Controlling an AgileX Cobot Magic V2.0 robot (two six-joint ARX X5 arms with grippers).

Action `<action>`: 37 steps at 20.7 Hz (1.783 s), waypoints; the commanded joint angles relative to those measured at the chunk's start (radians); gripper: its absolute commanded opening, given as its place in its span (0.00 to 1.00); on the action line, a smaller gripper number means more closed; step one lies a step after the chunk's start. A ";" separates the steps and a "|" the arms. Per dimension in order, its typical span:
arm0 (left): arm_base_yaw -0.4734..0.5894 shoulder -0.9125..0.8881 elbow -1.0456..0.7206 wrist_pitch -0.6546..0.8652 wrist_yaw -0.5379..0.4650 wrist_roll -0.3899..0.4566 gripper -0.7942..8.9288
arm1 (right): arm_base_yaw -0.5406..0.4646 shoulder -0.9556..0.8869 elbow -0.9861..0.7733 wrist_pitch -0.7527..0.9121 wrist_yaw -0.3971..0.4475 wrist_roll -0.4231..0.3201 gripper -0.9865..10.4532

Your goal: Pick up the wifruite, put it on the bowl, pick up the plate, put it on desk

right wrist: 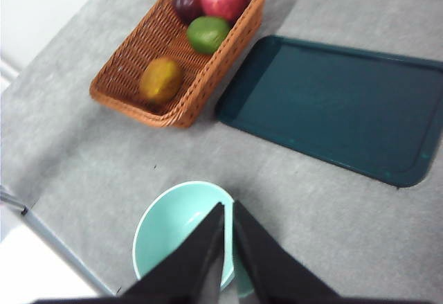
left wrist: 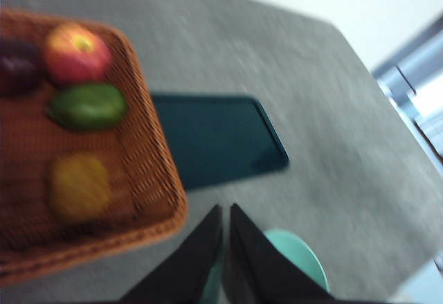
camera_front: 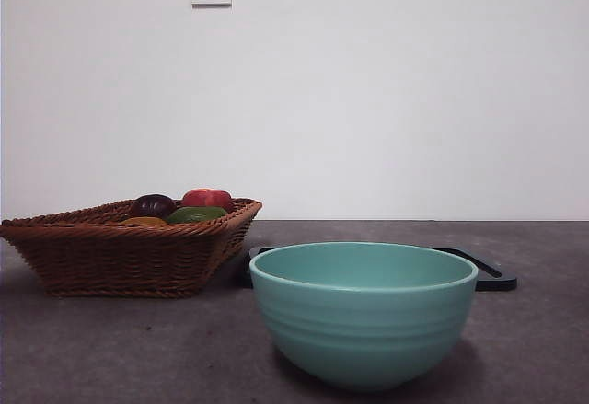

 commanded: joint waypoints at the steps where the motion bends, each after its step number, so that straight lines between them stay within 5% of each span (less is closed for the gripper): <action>1: -0.025 0.034 0.025 -0.017 0.037 0.040 0.10 | 0.006 0.001 0.022 0.001 -0.004 -0.021 0.09; 7: -0.046 0.048 0.025 -0.036 0.041 0.077 0.14 | 0.006 -0.017 0.022 -0.002 0.000 -0.021 0.10; 9: -0.046 0.048 0.025 -0.036 0.041 0.097 0.34 | 0.006 -0.017 0.022 -0.001 0.000 -0.021 0.11; 11: -0.046 0.048 0.025 -0.036 0.040 0.098 0.58 | 0.006 -0.016 0.022 -0.001 0.001 -0.021 0.30; 13: -0.046 0.048 0.025 -0.031 0.041 0.098 0.67 | 0.006 -0.016 0.022 0.005 0.001 -0.020 0.58; 21: -0.046 0.053 0.052 -0.080 0.034 0.154 0.66 | 0.006 -0.032 0.022 0.005 -0.003 -0.020 0.62; 24: -0.047 0.103 0.119 -0.169 -0.038 0.192 0.66 | 0.006 -0.064 0.022 0.005 -0.003 -0.020 0.62; 30: -0.070 0.379 0.404 -0.397 -0.259 0.241 0.66 | 0.006 -0.158 0.022 0.005 -0.003 0.004 0.62; 37: -0.146 0.737 0.605 -0.424 -0.391 0.248 0.66 | 0.006 -0.215 0.022 -0.019 -0.009 0.037 0.62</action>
